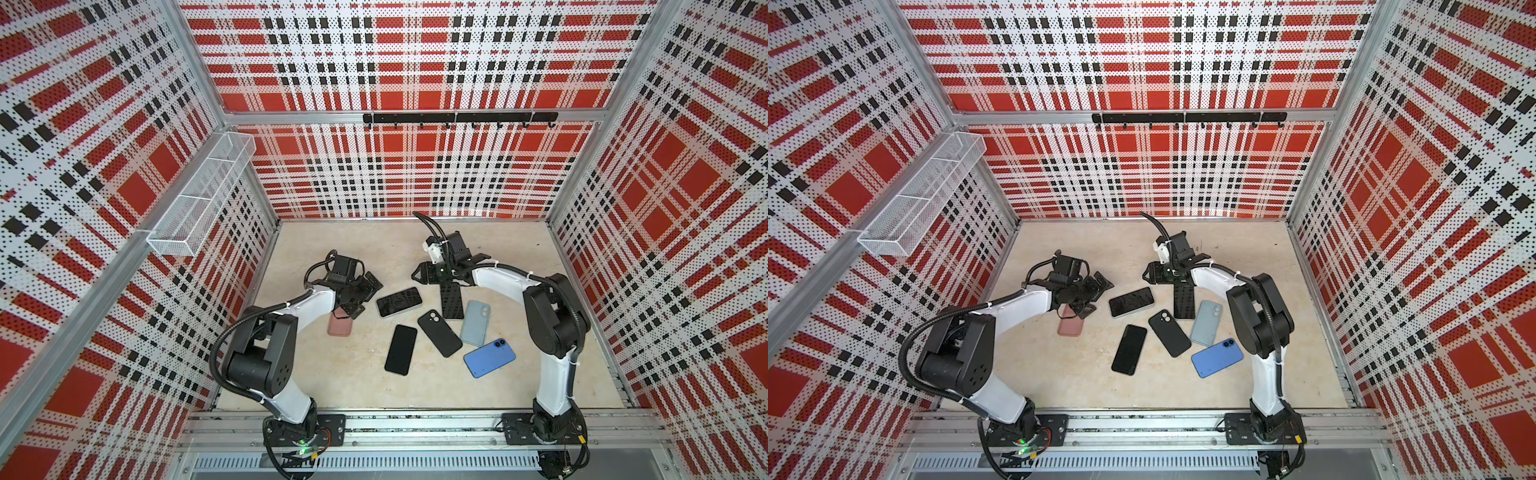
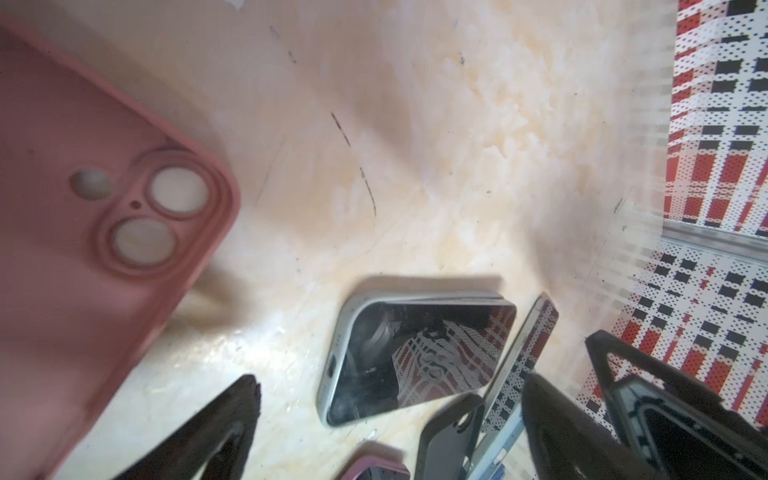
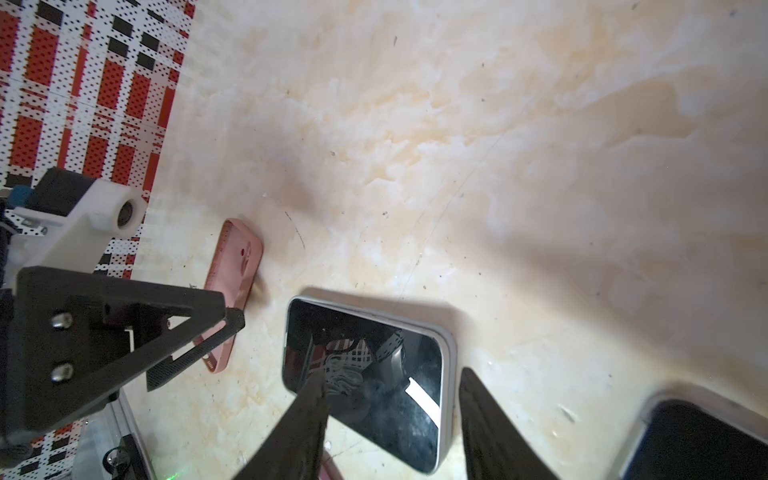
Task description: Put the phone into the phone case
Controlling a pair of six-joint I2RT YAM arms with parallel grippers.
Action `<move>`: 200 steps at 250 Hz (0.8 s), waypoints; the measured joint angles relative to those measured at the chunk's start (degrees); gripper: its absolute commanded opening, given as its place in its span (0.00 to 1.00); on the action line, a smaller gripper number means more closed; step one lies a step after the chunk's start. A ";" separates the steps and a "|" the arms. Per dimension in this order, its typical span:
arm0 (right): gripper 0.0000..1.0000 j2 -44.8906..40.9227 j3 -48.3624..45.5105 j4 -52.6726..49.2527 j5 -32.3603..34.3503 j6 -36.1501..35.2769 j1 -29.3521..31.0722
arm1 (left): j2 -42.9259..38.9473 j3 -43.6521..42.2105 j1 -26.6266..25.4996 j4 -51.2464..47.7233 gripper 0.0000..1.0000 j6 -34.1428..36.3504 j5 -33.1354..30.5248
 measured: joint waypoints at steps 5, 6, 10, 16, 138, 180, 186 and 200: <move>0.48 -0.46 -0.09 -0.26 0.07 -0.22 0.02 | -0.48 0.00 0.00 -0.33 1.00 0.42 0.00; 0.47 -0.55 -0.11 -0.31 0.07 -0.31 0.02 | -0.57 0.00 0.00 -0.39 1.00 0.44 0.00; 0.47 -0.90 -0.20 -0.39 0.20 -0.37 0.00 | -0.87 0.00 0.00 -0.68 1.00 0.85 0.02; 0.45 -1.22 -0.35 -0.57 0.20 -0.76 0.00 | -1.40 0.00 -0.04 -1.05 1.00 1.27 0.09; 0.14 4.66 -1.92 -4.52 -1.53 -1.55 0.42 | -1.84 -3.43 -2.64 -0.15 0.99 4.11 2.49; 0.11 5.60 -1.92 -4.83 -1.64 -1.66 1.05 | 0.46 -4.33 -3.39 3.87 0.99 3.67 3.76; 0.11 5.79 -1.92 -4.83 -1.66 -1.64 1.05 | 0.87 -4.52 -3.48 4.35 0.99 3.54 3.89; 0.08 5.99 -1.92 -4.66 -1.75 -1.66 1.07 | 1.73 -4.76 -3.87 5.09 0.99 3.28 3.96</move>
